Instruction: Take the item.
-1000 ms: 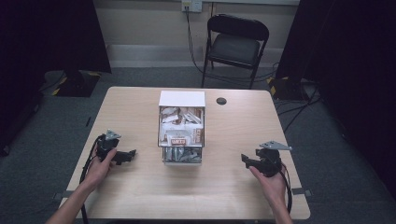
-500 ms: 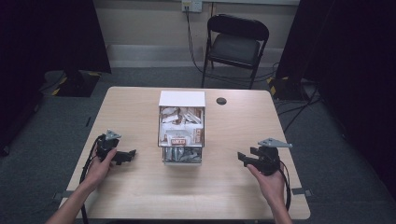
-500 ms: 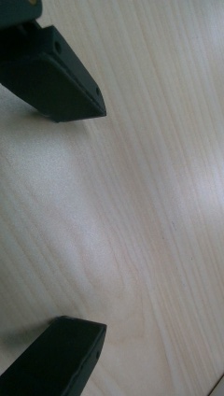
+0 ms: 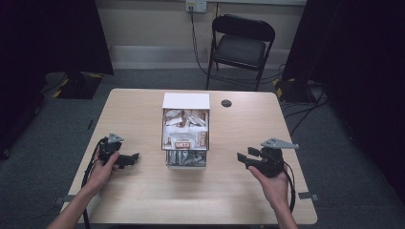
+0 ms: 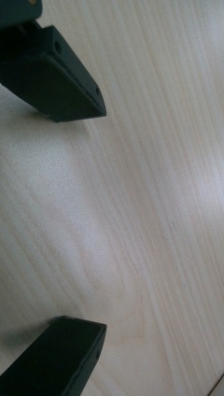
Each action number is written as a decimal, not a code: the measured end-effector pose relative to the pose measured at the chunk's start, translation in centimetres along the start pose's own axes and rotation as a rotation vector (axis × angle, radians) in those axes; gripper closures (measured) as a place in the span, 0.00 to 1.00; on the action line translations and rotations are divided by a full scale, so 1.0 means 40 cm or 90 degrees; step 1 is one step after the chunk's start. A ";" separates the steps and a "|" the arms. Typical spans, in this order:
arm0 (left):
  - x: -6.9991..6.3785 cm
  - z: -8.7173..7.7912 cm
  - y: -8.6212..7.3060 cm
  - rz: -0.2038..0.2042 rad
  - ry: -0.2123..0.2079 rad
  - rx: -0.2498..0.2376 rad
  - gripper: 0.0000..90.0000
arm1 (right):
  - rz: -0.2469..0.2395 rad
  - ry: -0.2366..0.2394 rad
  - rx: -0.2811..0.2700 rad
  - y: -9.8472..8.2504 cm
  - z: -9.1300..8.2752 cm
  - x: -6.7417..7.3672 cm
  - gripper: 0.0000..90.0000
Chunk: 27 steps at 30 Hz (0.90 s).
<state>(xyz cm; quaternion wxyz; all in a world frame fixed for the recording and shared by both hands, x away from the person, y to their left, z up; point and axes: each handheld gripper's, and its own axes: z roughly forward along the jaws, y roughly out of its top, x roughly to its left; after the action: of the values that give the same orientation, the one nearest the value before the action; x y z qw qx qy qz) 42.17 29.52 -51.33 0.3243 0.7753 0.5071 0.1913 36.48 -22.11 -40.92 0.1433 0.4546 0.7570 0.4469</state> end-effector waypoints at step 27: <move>0.000 0.000 0.000 0.000 0.000 0.000 0.00 | -0.044 0.065 -0.050 0.108 -0.066 0.080 0.53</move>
<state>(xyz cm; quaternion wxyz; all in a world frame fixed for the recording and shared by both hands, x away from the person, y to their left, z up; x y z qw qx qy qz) 42.16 29.51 -51.33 0.3244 0.7751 0.5072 0.1913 35.49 -20.14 -35.36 0.1377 0.3988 0.7606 0.4935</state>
